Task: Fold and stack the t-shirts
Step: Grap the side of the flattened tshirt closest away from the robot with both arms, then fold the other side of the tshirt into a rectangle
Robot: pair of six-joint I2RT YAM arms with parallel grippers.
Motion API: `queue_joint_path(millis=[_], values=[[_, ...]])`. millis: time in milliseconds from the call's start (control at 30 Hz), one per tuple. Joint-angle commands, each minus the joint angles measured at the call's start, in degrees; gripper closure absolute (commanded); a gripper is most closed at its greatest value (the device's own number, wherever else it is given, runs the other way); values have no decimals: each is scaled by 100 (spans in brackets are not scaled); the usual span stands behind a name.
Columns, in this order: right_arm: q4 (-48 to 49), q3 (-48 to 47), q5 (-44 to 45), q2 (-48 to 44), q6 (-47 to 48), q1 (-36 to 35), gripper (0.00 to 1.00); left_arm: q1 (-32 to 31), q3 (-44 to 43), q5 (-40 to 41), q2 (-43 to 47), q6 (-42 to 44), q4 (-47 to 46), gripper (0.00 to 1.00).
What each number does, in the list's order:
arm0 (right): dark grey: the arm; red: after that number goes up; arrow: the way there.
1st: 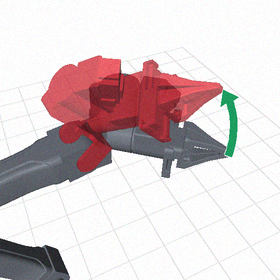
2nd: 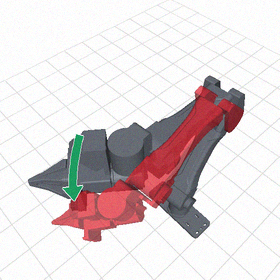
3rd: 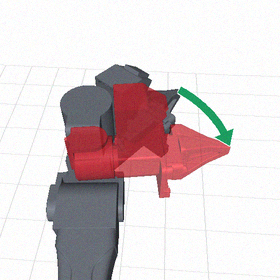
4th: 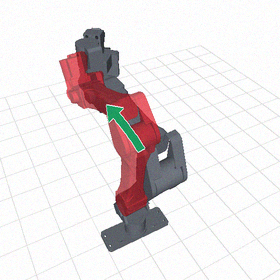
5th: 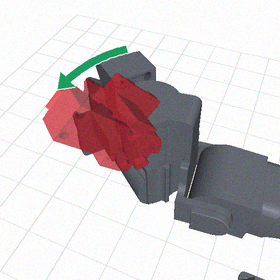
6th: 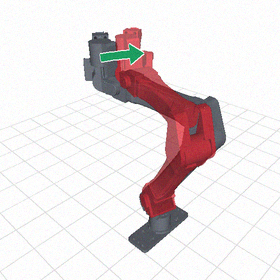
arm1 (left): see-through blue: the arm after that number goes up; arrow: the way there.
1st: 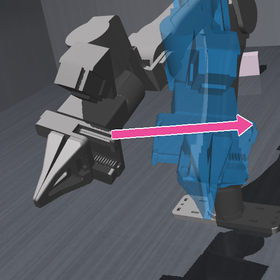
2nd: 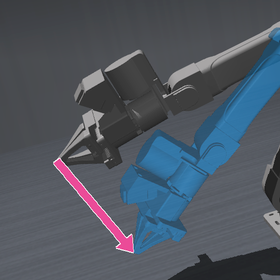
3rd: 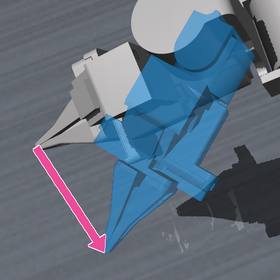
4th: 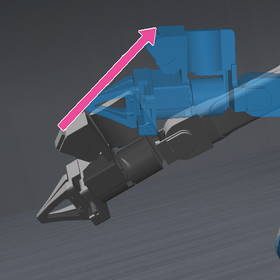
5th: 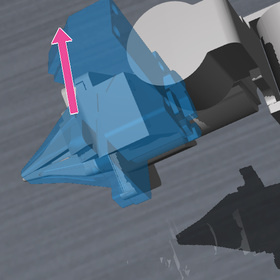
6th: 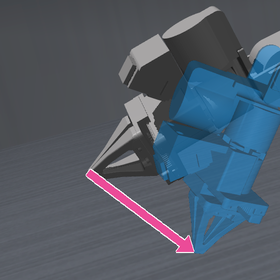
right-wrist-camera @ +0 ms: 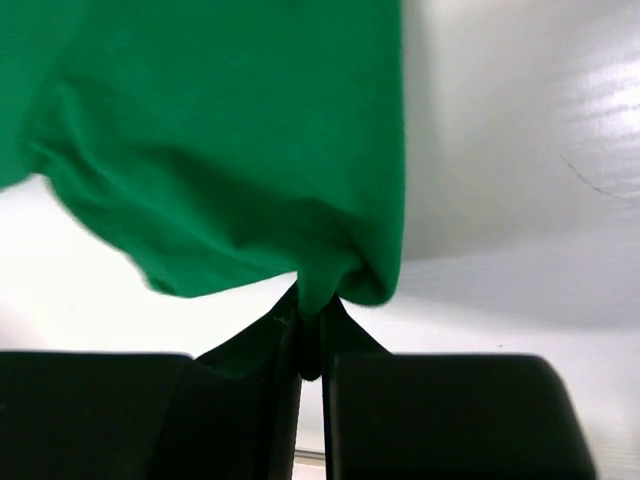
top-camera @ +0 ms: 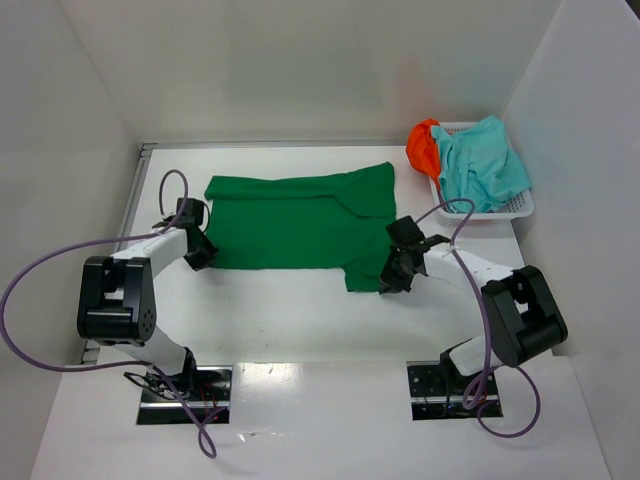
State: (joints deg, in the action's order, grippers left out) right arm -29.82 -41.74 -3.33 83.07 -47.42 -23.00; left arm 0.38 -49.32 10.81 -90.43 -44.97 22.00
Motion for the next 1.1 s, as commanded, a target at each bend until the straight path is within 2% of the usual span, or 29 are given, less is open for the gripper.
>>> queue_joint_path(millis=[0, 167, 367, 900, 1067], values=[[-111, -536, 263, -71, 136, 15, 88, 14, -402, 141, 218, 94, 85, 100], [-226, -1090, 316, -124, 513, 445, 89, 14, -824, 264, 412, 339, 147, 100], [-340, -2083, 377, 227, 962, 1007, 90, 251, -1403, 53, 35, 515, -29, 100], [38, -4472, 219, 2485, 1314, 1236, 91, 305, -3250, -149, -2038, 691, -196, 100], [-15, -5202, 149, 3180, 1428, 1237, 91, 305, -3689, -149, -2417, 744, -196, 100]])
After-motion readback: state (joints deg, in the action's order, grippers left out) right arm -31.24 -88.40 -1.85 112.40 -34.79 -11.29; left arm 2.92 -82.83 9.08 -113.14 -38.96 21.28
